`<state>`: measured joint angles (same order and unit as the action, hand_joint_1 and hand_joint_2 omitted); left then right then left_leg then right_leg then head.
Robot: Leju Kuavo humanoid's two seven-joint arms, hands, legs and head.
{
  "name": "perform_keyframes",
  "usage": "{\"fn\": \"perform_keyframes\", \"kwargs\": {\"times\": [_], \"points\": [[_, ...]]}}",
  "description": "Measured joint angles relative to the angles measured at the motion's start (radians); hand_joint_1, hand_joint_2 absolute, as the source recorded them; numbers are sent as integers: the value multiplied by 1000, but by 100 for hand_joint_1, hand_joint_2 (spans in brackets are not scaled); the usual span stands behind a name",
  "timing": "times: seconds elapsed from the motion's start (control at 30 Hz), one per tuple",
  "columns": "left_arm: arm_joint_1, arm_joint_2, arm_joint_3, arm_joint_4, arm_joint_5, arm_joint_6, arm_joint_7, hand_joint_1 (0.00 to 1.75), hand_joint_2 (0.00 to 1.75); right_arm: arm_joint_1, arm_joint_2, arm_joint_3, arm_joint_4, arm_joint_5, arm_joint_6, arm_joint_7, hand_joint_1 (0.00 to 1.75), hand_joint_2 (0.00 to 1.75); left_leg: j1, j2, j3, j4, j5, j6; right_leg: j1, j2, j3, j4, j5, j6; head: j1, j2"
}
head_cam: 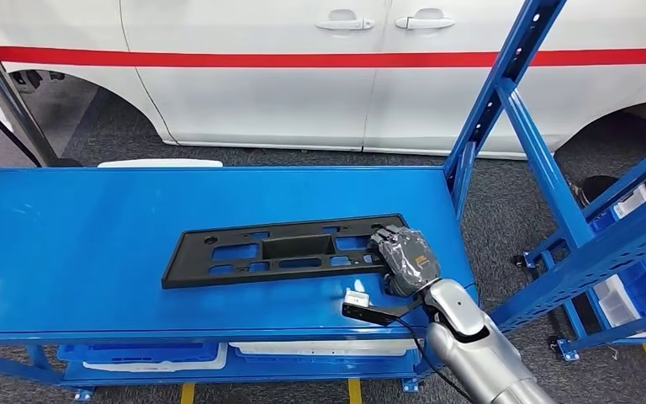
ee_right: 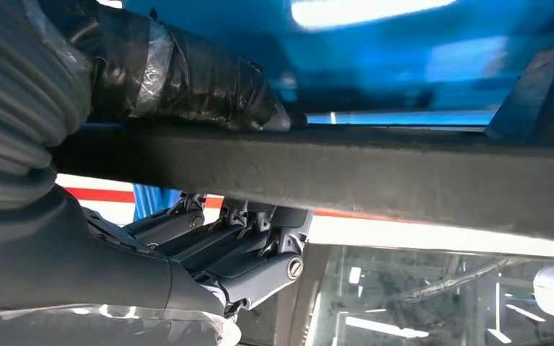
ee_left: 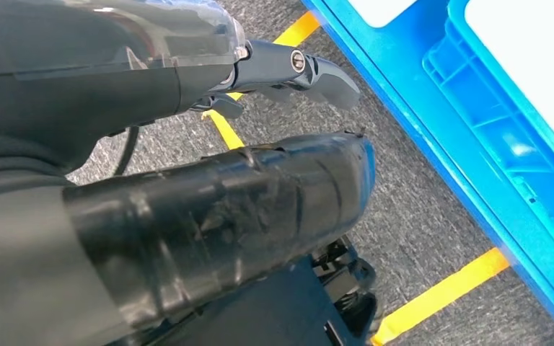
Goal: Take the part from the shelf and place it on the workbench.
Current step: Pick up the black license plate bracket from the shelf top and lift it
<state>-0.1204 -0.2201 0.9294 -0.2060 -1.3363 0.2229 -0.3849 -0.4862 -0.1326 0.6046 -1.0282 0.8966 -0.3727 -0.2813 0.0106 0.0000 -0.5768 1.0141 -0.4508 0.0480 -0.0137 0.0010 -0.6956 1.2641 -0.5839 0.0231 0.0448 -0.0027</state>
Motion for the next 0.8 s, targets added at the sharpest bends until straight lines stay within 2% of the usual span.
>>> {"fn": "perform_keyframes", "kwargs": {"times": [0.03,0.07,0.1,0.13,0.2,0.23,0.33,0.37,0.43,0.5,0.53,0.57,0.6,0.67,0.7,0.73,0.8], "points": [[1,0,0,0,1,0,0,0,0,8,0,-1,-8,-1,-6,-3,175,175,-1,0,0,1,-1,0,0,0,-19,37,-6,0,0,0],[1,0,0,0,2,1,0,0,0,16,0,-2,-19,-1,-13,-6,175,175,-1,-1,1,2,-2,0,0,0,-22,39,7,-1,0,0],[2,0,0,0,3,1,0,0,0,24,-1,-3,-35,-2,-21,-8,175,175,-1,-1,2,3,-3,0,0,0,-4,0,37,-3,0,0],[2,0,0,0,4,1,0,0,0,33,-1,-4,-54,-2,-30,-9,175,175,-1,-2,3,4,-5,-1,1,0,28,-69,76,-7,0,0],[1,-1,0,0,10,2,-1,0,0,58,1,-9,-107,5,-59,-3,175,175,-4,-4,2,6,-7,-7,5,0,85,-192,120,-15,0,0],[2,-2,0,0,15,3,-3,0,0,74,4,-13,-138,16,-82,5,175,175,-6,-5,0,6,-8,-12,8,0,98,-223,126,-18,0,0],[5,-2,1,0,26,3,-9,0,0,119,17,-26,-236,61,-152,34,175,175,-6,-6,-2,5,-10,-28,8,0,100,-234,126,-28,-1,0],[6,-2,1,0,29,3,-11,0,0,130,21,-29,-263,72,-164,41,175,175,-6,-6,-7,18,-21,-33,5,0,101,-238,128,-35,-1,0],[7,-2,1,0,33,3,-15,0,0,145,30,-31,-308,86,-174,50,175,175,-4,-5,-42,99,-73,-41,2,-2,105,-244,131,-47,-2,0],[8,-2,2,0,34,3,-16,0,0,159,35,-33,-338,93,-176,57,175,175,-4,-5,-102,229,-131,-46,3,-3,104,-244,130,-52,-2,0],[9,-2,2,0,35,3,-16,0,0,166,37,-34,-349,96,-177,59,175,175,-3,-5,-123,273,-141,-47,4,-3,104,-243,129,-53,-2,0],[11,-2,2,0,36,3,-17,0,0,174,38,-34,-358,100,-181,59,175,175,-3,-5,-130,283,-132,-48,4,-3,104,-241,128,-53,-2,0],[12,-2,3,0,38,3,-18,0,0,182,41,-35,-370,106,-188,59,175,175,-2,-5,-118,255,-106,-48,5,-2,105,-239,127,-53,-2,0],[11,-2,7,0,46,5,-22,0,0,202,49,-36,-401,125,-217,58,175,175,-1,-4,-58,126,-40,-44,5,-1,106,-234,122,-49,-2,0],[11,-2,10,0,50,7,-25,0,0,215,57,-36,-423,137,-236,59,175,175,-2,-5,-31,68,-20,-41,7,0,104,-230,119,-46,-2,0],[11,-2,13,0,54,9,-26,0,0,228,67,-35,-446,151,-252,61,175,175,-3,-5,-15,31,-12,-38,9,0,103,-227,118,-42,-2,0],[13,-2,19,0,61,17,-29,0,0,254,89,-31,-491,182,-280,73,175,175,-6,-7,-8,14,-13,-31,12,0,101,-226,117,-35,-2,0]]}}
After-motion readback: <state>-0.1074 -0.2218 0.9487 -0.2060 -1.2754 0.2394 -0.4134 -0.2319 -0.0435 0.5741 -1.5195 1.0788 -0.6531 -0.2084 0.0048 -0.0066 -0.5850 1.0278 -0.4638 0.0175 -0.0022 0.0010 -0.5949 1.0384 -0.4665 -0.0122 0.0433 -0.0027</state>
